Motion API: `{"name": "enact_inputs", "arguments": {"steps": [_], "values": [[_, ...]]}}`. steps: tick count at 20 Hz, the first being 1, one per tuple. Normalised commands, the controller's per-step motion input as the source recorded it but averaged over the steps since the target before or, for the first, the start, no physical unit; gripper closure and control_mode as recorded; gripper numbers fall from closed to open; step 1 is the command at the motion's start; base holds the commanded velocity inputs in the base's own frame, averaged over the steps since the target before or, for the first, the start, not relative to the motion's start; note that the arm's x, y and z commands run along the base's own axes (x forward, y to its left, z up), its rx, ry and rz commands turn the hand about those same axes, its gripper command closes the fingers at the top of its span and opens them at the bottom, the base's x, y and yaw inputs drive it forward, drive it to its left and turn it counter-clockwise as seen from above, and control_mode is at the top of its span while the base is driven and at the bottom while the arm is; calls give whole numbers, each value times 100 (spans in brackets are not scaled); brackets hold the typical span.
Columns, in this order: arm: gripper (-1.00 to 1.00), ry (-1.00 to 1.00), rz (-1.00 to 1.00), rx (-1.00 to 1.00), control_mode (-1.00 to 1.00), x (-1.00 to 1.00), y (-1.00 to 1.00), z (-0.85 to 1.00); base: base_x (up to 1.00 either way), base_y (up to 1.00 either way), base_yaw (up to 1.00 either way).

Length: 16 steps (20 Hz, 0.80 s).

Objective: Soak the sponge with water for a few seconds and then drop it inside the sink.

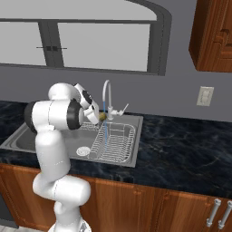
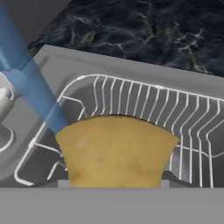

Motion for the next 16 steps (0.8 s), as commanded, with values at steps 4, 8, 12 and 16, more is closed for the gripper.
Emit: {"name": "enact_inputs", "arguments": {"steps": [4,8,12,16], "values": [[100,0,0,0,-100,44,0,-19,0,0,0],[100,0,0,0,-100,50,0,-3,0,0,0],[100,0,0,0,-100,31,0,-1,0,0,0],[100,0,0,0,-100,-26,-2,0,0,0,0]]}}
